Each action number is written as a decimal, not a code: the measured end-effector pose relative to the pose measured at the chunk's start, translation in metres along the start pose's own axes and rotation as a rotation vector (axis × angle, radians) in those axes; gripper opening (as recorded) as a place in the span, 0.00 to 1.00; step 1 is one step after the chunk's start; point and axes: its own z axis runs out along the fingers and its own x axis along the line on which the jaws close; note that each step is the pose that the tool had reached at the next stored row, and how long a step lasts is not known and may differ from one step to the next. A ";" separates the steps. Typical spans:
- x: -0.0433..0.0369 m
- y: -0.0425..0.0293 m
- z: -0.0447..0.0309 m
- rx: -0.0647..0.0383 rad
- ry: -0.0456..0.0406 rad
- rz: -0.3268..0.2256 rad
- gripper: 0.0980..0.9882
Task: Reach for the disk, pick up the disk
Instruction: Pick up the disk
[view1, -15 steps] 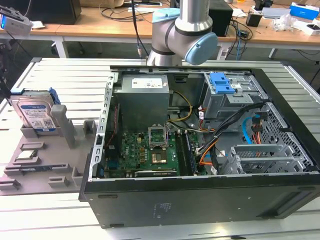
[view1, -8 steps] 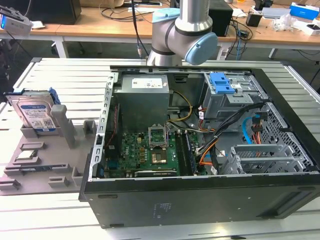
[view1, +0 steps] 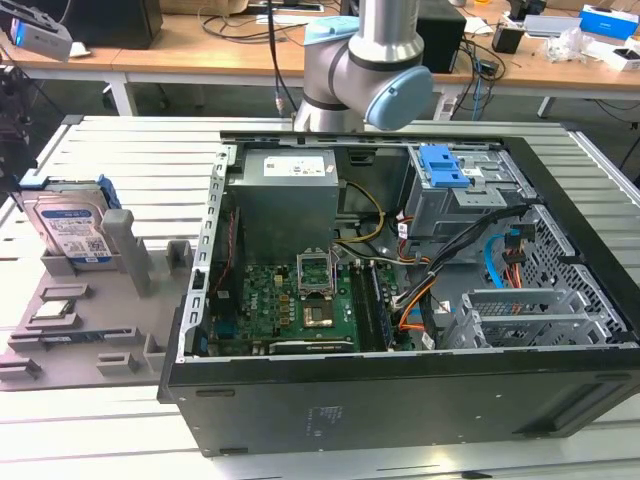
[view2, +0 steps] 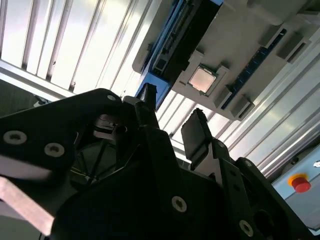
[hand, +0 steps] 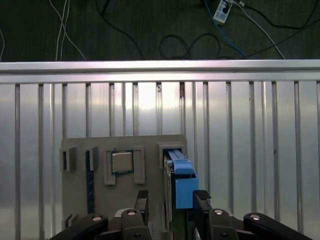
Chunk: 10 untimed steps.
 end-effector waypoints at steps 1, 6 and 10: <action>-0.0007 -0.0001 0.0003 0.000 0.0000 0.000 0.43; -0.0010 -0.0002 0.0049 0.000 0.0001 0.000 0.43; -0.0010 -0.0003 0.0079 0.000 0.0000 0.000 0.43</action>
